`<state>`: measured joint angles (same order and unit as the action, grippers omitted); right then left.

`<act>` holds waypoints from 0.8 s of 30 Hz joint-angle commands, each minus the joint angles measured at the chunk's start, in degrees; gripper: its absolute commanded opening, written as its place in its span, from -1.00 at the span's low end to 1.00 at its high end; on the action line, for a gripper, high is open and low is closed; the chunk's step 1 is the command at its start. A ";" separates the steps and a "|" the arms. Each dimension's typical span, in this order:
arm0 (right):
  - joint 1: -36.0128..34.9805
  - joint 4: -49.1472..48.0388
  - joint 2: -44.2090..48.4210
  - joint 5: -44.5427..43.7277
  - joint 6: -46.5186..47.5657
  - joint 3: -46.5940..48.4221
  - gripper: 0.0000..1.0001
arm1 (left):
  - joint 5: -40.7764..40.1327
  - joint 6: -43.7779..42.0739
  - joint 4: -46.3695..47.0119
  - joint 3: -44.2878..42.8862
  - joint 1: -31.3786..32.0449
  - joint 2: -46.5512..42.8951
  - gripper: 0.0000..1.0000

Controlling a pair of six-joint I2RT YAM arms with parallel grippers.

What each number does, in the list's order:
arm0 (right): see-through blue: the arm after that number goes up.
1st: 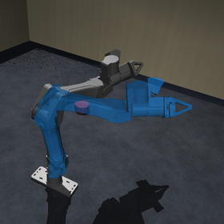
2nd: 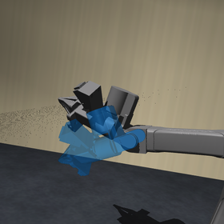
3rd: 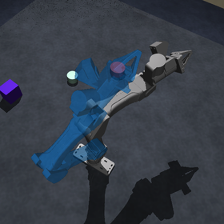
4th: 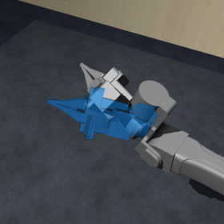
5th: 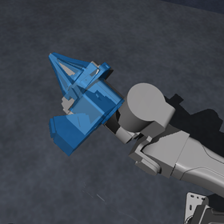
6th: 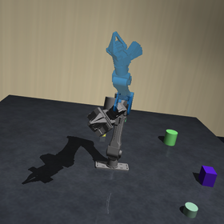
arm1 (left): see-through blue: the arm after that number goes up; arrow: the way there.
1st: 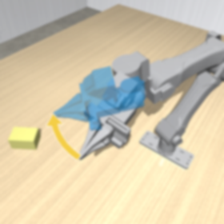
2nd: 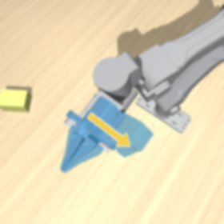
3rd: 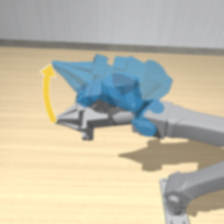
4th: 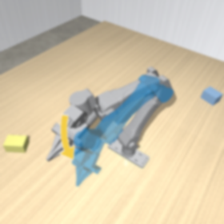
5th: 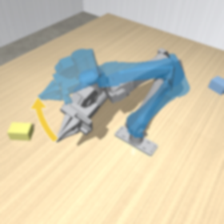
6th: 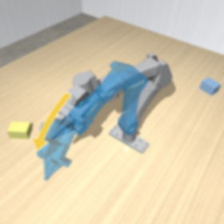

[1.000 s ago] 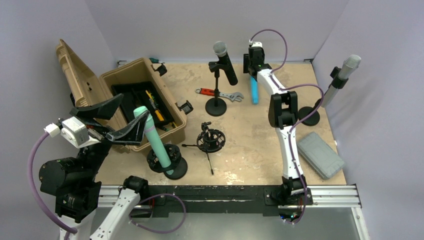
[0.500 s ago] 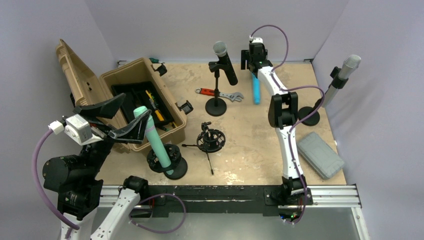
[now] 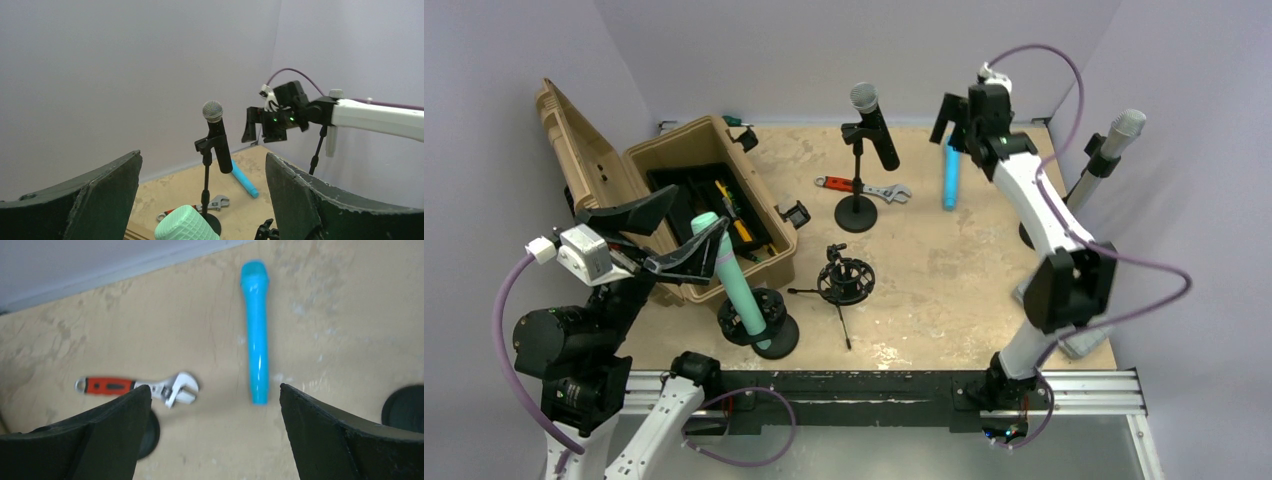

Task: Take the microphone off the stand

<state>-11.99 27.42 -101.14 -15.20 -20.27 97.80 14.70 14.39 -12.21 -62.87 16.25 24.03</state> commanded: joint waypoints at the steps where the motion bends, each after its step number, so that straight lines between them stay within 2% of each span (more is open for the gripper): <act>1: -0.50 -6.91 16.10 11.66 -7.43 -23.13 0.96 | -0.78 -0.22 2.66 0.94 0.59 0.25 0.81; 5: -1.41 -5.25 29.85 21.72 -5.06 -35.25 0.93 | -0.99 -0.68 2.34 0.99 1.31 1.48 0.82; 8: -2.34 -1.60 38.59 28.36 -4.47 -40.85 0.90 | -0.27 -0.75 2.44 0.86 1.41 1.78 0.84; 13: -6.08 -4.39 50.27 44.10 -10.13 -48.99 0.90 | 3.38 -0.08 2.08 -0.29 1.86 3.38 0.86; 15: -9.36 -7.58 51.11 47.27 -12.46 -52.13 0.87 | 7.20 0.84 1.61 -1.91 2.59 5.23 0.86; 17: -13.94 -13.00 51.33 46.88 -14.88 -56.15 0.82 | 11.38 2.74 -0.85 -5.13 3.03 7.81 0.84; 21: -19.50 -32.85 49.98 50.16 -20.51 -64.47 0.75 | 19.50 10.39 -9.49 -11.64 3.08 13.17 0.76; 24: -20.52 -43.26 44.18 55.16 -19.81 -66.67 0.66 | 26.05 16.52 -14.16 -13.89 3.42 16.37 0.66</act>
<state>-31.24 4.62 -52.03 31.70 -37.01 33.47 29.54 21.37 -19.05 -73.21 18.96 37.01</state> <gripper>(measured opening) 0.855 0.855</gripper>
